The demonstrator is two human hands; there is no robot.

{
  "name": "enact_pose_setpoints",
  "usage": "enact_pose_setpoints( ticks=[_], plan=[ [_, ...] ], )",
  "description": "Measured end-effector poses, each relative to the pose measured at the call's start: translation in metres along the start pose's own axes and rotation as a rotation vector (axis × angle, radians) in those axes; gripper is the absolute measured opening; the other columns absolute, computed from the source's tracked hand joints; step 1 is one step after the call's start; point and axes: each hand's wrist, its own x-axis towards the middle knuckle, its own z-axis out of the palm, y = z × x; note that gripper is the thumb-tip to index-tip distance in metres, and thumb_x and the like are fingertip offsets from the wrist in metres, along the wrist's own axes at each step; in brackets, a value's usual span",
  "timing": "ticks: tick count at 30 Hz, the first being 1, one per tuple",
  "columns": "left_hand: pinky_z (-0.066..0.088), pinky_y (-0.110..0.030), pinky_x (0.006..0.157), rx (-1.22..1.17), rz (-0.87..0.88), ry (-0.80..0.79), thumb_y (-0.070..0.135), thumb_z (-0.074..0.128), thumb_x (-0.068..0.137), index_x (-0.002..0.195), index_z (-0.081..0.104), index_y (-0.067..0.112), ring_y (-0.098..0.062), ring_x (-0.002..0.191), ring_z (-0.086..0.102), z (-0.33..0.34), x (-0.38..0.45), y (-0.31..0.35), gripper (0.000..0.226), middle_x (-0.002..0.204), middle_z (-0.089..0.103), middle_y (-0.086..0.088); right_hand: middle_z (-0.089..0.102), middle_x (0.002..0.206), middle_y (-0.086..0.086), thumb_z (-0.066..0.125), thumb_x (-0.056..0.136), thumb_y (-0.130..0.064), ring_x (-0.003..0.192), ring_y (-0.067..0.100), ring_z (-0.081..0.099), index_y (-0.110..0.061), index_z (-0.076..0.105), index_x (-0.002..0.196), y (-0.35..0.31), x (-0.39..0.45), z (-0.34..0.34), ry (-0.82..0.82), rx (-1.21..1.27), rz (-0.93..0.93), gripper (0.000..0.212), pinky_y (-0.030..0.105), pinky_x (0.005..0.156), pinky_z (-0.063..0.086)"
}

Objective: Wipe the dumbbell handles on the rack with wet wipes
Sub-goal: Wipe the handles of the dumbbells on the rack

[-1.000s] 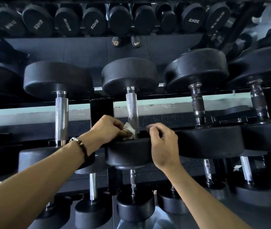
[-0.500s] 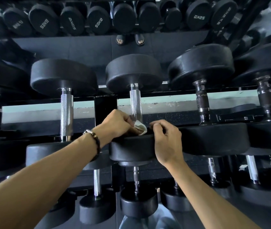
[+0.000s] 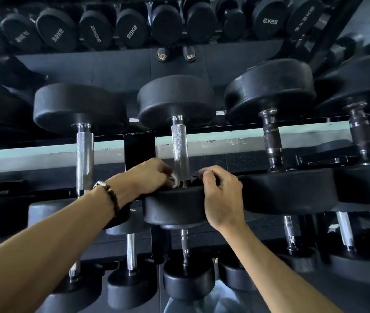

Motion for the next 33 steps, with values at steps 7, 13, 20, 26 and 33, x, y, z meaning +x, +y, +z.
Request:
enact_pose_setpoints(
  ticks=[7,13,20,26,33],
  plan=[
    [0.053,-0.027,0.075,0.047,-0.029,0.08,0.002,0.072,0.079,0.09,0.075,0.02,-0.019,0.081,0.067,0.004,0.005,0.005,0.021,0.082,0.073,-0.004,0.065,0.073,-0.009,0.04,0.091,-0.03,0.076,0.011,0.062,-0.017,0.069,0.081,0.0,0.0,0.0,0.0,0.003,-0.01,0.033,0.04,0.073,0.051],
    [0.051,-0.021,0.071,-0.039,-0.041,-0.003,-0.006,0.065,0.072,0.081,0.073,0.016,-0.015,0.077,0.067,0.001,0.006,0.011,0.025,0.074,0.072,0.005,0.064,0.07,-0.006,0.039,0.091,-0.029,0.073,0.013,0.061,-0.015,0.067,0.078,-0.001,0.001,-0.001,0.0,0.0,-0.02,0.034,0.046,0.071,0.051],
    [0.053,-0.029,0.072,-0.265,-0.03,0.128,0.0,0.083,0.073,0.089,0.072,0.014,-0.015,0.072,0.068,0.0,-0.003,0.002,0.024,0.081,0.077,-0.006,0.065,0.074,-0.01,0.04,0.09,-0.031,0.075,0.008,0.061,-0.015,0.069,0.084,-0.003,-0.001,0.0,-0.002,0.016,0.015,0.034,0.028,0.069,0.047],
    [0.045,-0.014,0.046,-0.501,-0.034,0.099,0.007,0.081,0.071,0.088,0.072,0.004,-0.006,0.049,0.06,0.007,0.003,0.023,0.019,0.081,0.075,-0.013,0.063,0.069,-0.01,0.04,0.091,-0.03,0.067,0.008,0.058,-0.016,0.068,0.082,-0.004,-0.002,0.0,-0.003,0.023,0.0,0.033,0.031,0.064,0.045],
    [0.051,-0.012,0.055,-0.279,-0.057,-0.057,-0.008,0.077,0.075,0.086,0.073,0.005,-0.009,0.068,0.071,0.001,-0.009,0.035,0.017,0.074,0.076,-0.003,0.068,0.099,-0.007,0.046,0.097,-0.025,0.095,0.008,0.062,-0.017,0.067,0.111,-0.005,-0.002,-0.002,-0.003,0.021,0.041,0.027,0.032,0.086,0.051]
  ],
)
